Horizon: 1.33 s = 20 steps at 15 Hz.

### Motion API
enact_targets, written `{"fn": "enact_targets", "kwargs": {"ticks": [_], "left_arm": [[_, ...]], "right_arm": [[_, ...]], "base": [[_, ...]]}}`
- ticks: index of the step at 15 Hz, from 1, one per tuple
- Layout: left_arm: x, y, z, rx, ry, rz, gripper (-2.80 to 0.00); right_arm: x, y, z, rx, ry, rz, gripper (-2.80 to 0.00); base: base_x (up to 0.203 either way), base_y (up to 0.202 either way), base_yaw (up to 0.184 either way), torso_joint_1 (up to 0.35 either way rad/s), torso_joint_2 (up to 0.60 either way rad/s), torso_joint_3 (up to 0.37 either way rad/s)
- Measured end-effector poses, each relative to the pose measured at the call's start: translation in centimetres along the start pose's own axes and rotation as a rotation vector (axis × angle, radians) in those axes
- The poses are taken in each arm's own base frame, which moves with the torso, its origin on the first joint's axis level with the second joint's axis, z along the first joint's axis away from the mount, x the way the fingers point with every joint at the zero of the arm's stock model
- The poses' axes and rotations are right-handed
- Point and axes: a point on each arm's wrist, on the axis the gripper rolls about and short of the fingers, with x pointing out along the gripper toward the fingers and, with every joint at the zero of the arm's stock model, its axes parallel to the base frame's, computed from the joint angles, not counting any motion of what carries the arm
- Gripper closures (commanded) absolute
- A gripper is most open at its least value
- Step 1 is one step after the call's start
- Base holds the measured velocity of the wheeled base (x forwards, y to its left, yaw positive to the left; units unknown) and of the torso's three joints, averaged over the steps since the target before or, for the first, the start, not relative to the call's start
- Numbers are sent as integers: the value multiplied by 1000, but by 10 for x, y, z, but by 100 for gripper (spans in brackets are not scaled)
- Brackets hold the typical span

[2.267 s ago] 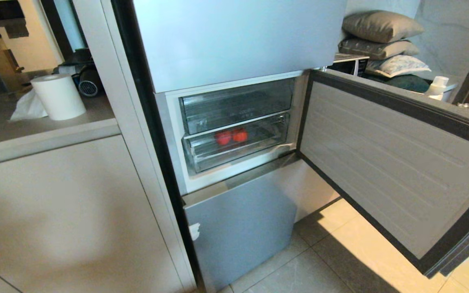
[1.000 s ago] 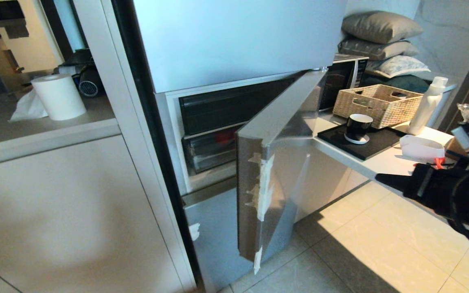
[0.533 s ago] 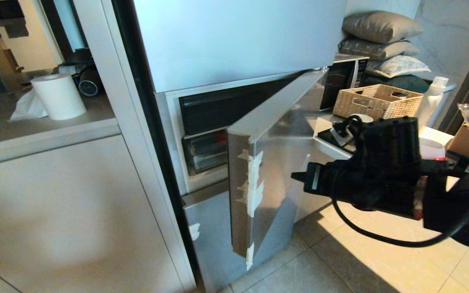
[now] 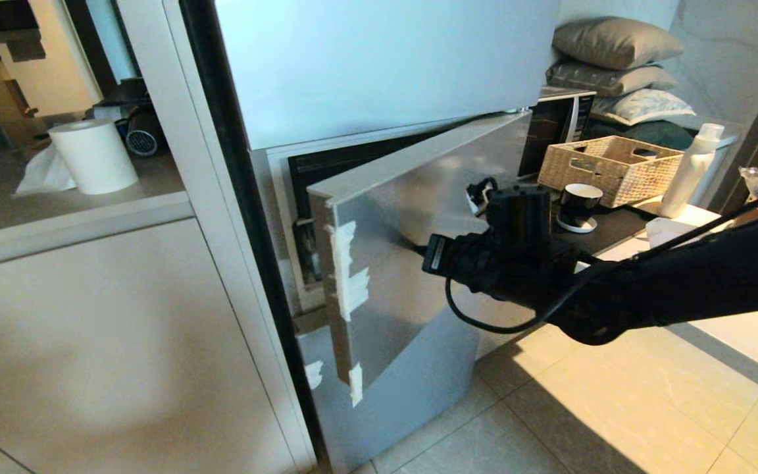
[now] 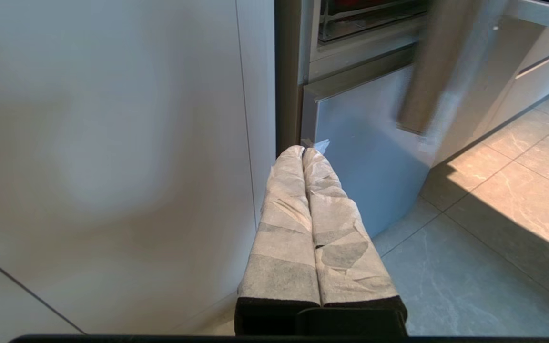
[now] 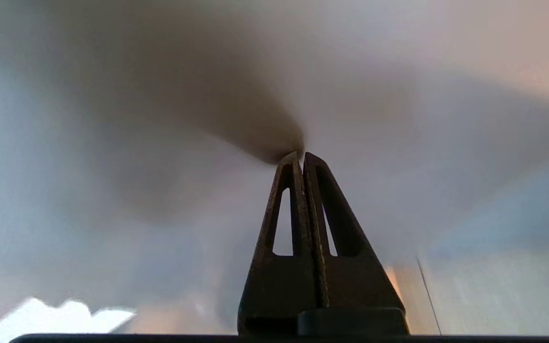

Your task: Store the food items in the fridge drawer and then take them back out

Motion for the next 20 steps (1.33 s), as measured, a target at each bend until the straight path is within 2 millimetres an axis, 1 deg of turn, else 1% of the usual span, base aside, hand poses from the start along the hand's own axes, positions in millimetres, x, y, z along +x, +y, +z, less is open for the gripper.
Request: {"fn": "enact_targets", "kwargs": {"ticks": [2, 5, 7, 9, 11, 12, 14, 16, 17, 18, 20], "left_arm": [[0, 0, 0, 0, 0, 1, 0], [0, 0, 0, 0, 0, 0, 0], [0, 0, 0, 0, 0, 0, 0], [0, 0, 0, 0, 0, 1, 0], [0, 0, 0, 0, 0, 1, 0], [0, 0, 0, 0, 0, 0, 0], [0, 0, 0, 0, 0, 1, 0], [0, 0, 0, 0, 0, 1, 0], [0, 0, 0, 0, 0, 1, 0], [0, 0, 0, 0, 0, 1, 0], [0, 0, 0, 0, 0, 0, 0]], "right_arm": [[24, 7, 4, -1, -99, 16, 0], [60, 17, 16, 13, -300, 0, 0], [79, 19, 13, 32, -388, -30, 0], [89, 17, 2, 36, -391, -46, 0], [89, 17, -3, 33, -378, -58, 0], [85, 17, -5, 30, -363, -65, 0], [67, 18, -4, 26, -336, -74, 0], [32, 22, -2, -3, -297, -88, 0], [10, 22, -3, -29, -268, -102, 0], [-16, 21, -4, -57, -244, -115, 0], [-77, 20, 1, -104, -244, -125, 0]], "base": [[0, 0, 0, 0, 0, 0], [0, 0, 0, 0, 0, 0], [0, 0, 0, 0, 0, 0], [0, 0, 0, 0, 0, 0], [0, 0, 0, 0, 0, 0], [0, 0, 0, 0, 0, 0], [0, 0, 0, 0, 0, 0], [0, 0, 0, 0, 0, 0], [0, 0, 0, 0, 0, 0], [0, 0, 0, 0, 0, 0], [0, 0, 0, 0, 0, 0]]}}
